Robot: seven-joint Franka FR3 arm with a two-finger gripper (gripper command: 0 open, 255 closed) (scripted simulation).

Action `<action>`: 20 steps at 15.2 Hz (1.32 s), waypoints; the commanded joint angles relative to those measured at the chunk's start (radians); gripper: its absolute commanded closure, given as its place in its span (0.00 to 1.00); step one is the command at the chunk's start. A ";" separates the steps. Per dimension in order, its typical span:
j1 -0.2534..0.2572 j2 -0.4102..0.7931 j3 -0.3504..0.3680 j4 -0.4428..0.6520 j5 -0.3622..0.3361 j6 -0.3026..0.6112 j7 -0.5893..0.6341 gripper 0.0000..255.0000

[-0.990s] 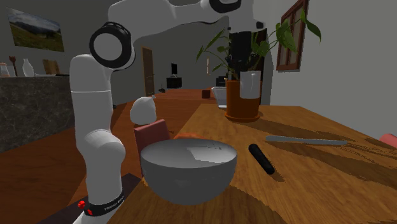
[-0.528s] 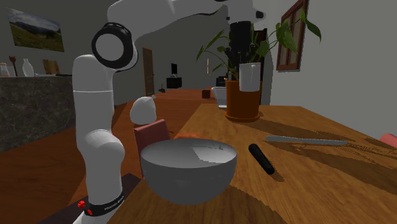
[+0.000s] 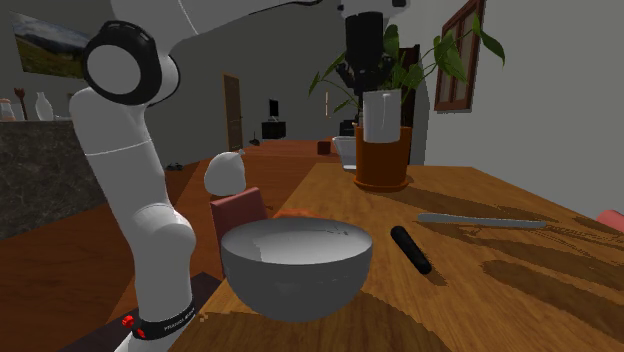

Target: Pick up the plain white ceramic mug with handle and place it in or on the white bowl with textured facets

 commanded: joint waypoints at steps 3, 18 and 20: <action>-0.025 -0.106 -0.004 -0.079 -0.057 -0.012 -0.039 1.00; -0.123 -0.350 -0.096 -0.115 -0.229 -0.157 -0.278 1.00; -0.130 -0.366 -0.120 -0.097 -0.252 -0.180 -0.321 1.00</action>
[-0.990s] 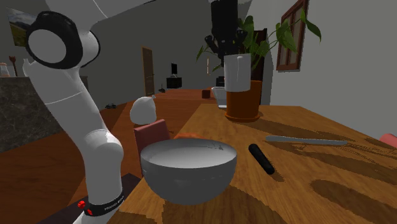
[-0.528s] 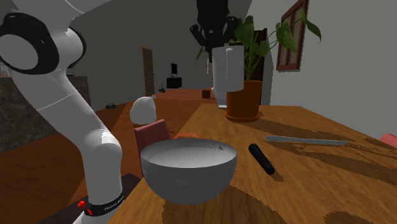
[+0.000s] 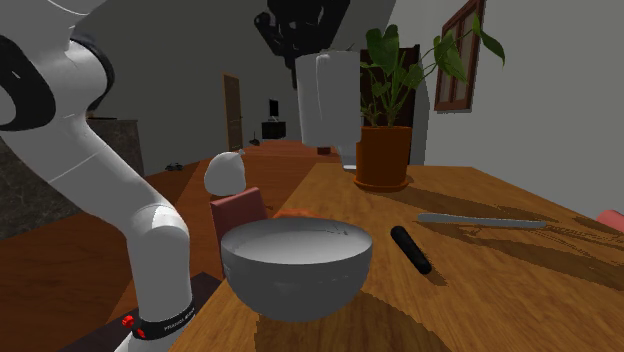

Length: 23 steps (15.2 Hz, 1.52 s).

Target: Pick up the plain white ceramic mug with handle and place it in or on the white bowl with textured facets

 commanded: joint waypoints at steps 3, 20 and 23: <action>-0.010 -0.021 -0.054 0.047 -0.044 -0.043 -0.091 1.00; -0.090 -0.205 -0.048 -0.268 -0.125 0.108 -0.086 1.00; -0.102 -0.233 -0.049 -0.327 -0.136 0.141 -0.077 1.00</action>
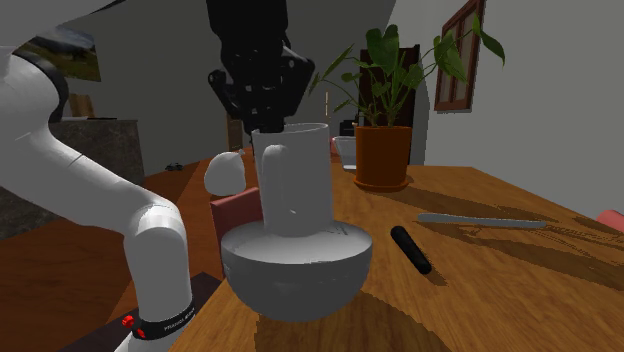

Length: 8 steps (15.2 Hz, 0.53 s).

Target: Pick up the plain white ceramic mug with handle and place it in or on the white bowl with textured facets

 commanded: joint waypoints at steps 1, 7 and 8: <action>-0.009 -0.020 -0.002 -0.042 -0.008 0.023 0.005 1.00; -0.015 -0.033 -0.003 -0.072 -0.014 0.040 0.009 1.00; -0.014 -0.033 -0.003 -0.072 -0.014 0.040 0.009 1.00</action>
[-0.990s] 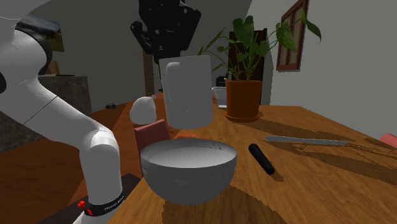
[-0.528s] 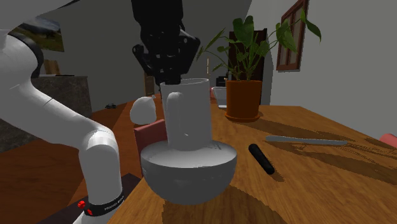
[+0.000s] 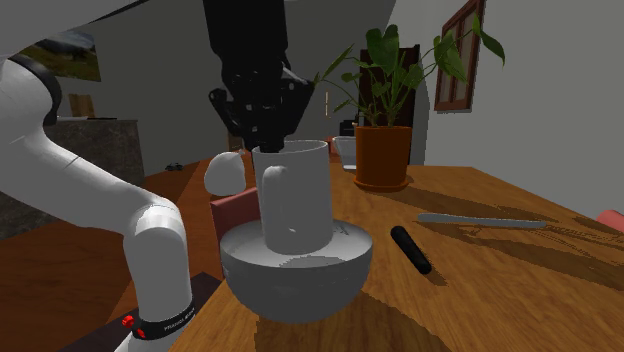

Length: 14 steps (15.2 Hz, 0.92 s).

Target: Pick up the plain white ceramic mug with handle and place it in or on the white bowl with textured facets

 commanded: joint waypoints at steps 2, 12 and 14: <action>0.000 0.000 -0.001 -0.002 0.001 -0.001 0.000 1.00; 0.026 0.063 0.002 0.146 0.024 -0.086 -0.026 0.00; 0.034 0.082 0.000 0.188 0.029 -0.109 -0.034 0.00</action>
